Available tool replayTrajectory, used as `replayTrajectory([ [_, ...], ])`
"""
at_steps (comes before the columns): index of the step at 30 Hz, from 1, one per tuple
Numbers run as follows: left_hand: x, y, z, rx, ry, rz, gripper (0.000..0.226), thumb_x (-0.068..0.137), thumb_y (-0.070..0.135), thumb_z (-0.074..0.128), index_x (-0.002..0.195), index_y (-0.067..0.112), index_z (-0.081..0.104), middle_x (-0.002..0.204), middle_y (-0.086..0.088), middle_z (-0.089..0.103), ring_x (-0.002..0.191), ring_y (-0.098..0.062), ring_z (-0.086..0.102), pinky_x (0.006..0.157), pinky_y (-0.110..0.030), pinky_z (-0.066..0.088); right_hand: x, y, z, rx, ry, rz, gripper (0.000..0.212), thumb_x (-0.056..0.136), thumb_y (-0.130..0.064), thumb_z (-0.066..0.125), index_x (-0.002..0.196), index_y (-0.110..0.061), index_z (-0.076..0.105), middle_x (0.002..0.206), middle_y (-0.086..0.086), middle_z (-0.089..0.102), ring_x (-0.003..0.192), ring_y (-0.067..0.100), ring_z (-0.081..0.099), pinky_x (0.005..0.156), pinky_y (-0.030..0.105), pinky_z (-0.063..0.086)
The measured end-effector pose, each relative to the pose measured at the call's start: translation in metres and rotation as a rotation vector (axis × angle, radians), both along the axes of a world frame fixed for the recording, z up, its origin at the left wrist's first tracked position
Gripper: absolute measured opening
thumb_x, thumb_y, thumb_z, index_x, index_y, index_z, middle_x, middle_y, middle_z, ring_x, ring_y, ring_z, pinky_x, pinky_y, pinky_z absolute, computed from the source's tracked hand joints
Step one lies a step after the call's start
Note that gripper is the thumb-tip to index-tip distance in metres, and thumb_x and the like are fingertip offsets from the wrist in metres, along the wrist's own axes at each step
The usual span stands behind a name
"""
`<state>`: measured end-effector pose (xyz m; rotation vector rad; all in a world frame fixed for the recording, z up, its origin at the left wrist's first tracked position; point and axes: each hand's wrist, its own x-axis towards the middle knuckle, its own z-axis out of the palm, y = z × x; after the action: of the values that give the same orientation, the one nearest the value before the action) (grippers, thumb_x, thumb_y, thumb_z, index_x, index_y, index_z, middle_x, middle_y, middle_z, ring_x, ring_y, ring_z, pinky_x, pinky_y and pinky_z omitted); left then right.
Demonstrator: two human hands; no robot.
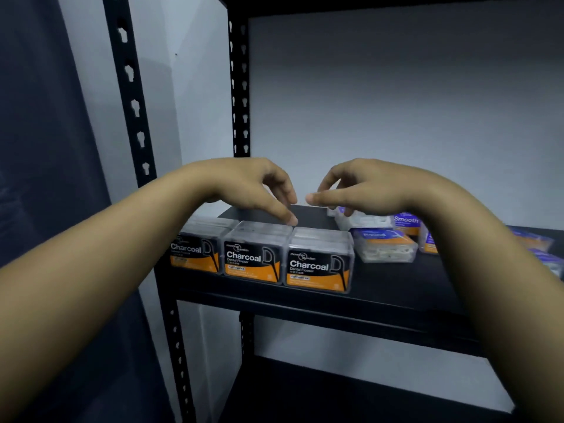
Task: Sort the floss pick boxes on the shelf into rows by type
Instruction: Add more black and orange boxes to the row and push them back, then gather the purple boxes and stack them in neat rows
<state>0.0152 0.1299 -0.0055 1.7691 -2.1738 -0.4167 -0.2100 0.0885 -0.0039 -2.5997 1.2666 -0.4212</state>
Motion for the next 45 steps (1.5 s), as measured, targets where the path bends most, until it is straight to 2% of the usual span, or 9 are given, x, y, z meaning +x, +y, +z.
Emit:
replayTrajectory([
  [2, -0.015, -0.014, 0.004, 0.089, -0.001, 0.019, 0.041, 0.073, 0.043, 0.087, 0.109, 0.026, 0.075, 0.106, 0.01, 0.077, 0.095, -0.008, 0.074, 0.092, -0.036, 0.058, -0.009, -0.015, 0.008, 0.048, 0.054, -0.048, 0.043, 0.086, -0.061, 0.069, 0.111, -0.026, 0.069, 0.102, -0.004, 0.076, 0.088, 0.016, 0.074, 0.081, 0.041, 0.06],
  [6, -0.045, -0.045, 0.011, 0.19, 0.018, 0.043, 0.039, 0.078, 0.037, 0.084, 0.11, 0.017, 0.075, 0.107, 0.003, 0.077, 0.103, -0.018, 0.075, 0.091, -0.042, 0.061, -0.029, -0.038, 0.019, 0.131, 0.181, -0.146, 0.039, 0.093, -0.049, 0.069, 0.117, -0.019, 0.066, 0.105, 0.0, 0.075, 0.093, 0.021, 0.075, 0.087, 0.044, 0.061],
  [16, -0.122, -0.075, 0.016, 0.346, -0.099, -0.014, 0.031, 0.082, 0.038, 0.082, 0.102, 0.017, 0.073, 0.107, -0.004, 0.079, 0.107, -0.028, 0.074, 0.093, -0.049, 0.059, -0.093, -0.047, 0.029, 0.28, 0.348, -0.241, 0.045, 0.091, -0.054, 0.068, 0.122, -0.021, 0.064, 0.109, 0.001, 0.076, 0.099, 0.024, 0.076, 0.091, 0.046, 0.061],
  [23, -0.179, -0.077, 0.027, 0.309, -0.182, -0.058, 0.047, 0.079, 0.045, 0.082, 0.112, 0.013, 0.073, 0.105, -0.001, 0.079, 0.106, -0.026, 0.075, 0.092, -0.045, 0.06, -0.142, -0.054, 0.033, 0.323, 0.35, -0.247, 0.047, 0.092, -0.052, 0.068, 0.126, -0.02, 0.064, 0.114, 0.003, 0.075, 0.104, 0.024, 0.074, 0.092, 0.047, 0.06],
  [29, -0.232, -0.086, 0.04, 0.253, -0.262, -0.055, 0.042, 0.081, 0.048, 0.079, 0.108, 0.017, 0.07, 0.109, 0.0, 0.076, 0.102, -0.022, 0.073, 0.092, -0.044, 0.06, -0.185, -0.076, 0.033, 0.321, 0.357, -0.25, 0.048, 0.091, -0.052, 0.07, 0.124, -0.018, 0.065, 0.114, 0.004, 0.075, 0.102, 0.024, 0.074, 0.094, 0.047, 0.059],
  [34, -0.27, -0.097, 0.041, 0.075, -0.364, -0.042, 0.049, 0.077, 0.052, 0.081, 0.114, 0.022, 0.068, 0.107, 0.005, 0.07, 0.097, -0.017, 0.067, 0.089, -0.039, 0.058, -0.225, -0.088, 0.026, 0.265, 0.401, -0.208, 0.04, 0.085, -0.045, 0.08, 0.115, -0.022, 0.069, 0.108, 0.002, 0.075, 0.091, 0.018, 0.074, 0.077, 0.035, 0.061],
  [37, -0.277, -0.102, 0.031, -0.03, -0.379, -0.054, 0.057, 0.071, 0.055, 0.084, 0.119, 0.03, 0.066, 0.115, 0.013, 0.066, 0.105, -0.015, 0.065, 0.091, -0.035, 0.054, -0.239, -0.089, 0.018, 0.207, 0.424, -0.162, 0.044, 0.075, -0.05, 0.086, 0.111, -0.028, 0.072, 0.102, 0.002, 0.076, 0.083, 0.016, 0.072, 0.068, 0.03, 0.057],
  [42, -0.272, -0.12, 0.003, -0.119, -0.171, -0.078, 0.055, 0.069, 0.051, 0.086, 0.118, 0.034, 0.067, 0.118, 0.019, 0.064, 0.109, -0.007, 0.063, 0.086, -0.03, 0.054, -0.252, -0.09, 0.0, 0.156, 0.39, -0.099, 0.055, 0.065, -0.066, 0.086, 0.111, -0.038, 0.073, 0.106, -0.01, 0.074, 0.098, 0.018, 0.071, 0.089, 0.033, 0.058],
  [45, -0.267, -0.134, -0.024, -0.193, -0.031, -0.037, 0.046, 0.072, 0.049, 0.085, 0.111, 0.032, 0.069, 0.112, 0.018, 0.067, 0.105, -0.006, 0.065, 0.08, -0.027, 0.054, -0.258, -0.093, -0.018, 0.125, 0.341, -0.084, 0.052, 0.071, -0.066, 0.082, 0.114, -0.038, 0.072, 0.105, -0.018, 0.068, 0.099, 0.01, 0.064, 0.081, 0.026, 0.049],
])
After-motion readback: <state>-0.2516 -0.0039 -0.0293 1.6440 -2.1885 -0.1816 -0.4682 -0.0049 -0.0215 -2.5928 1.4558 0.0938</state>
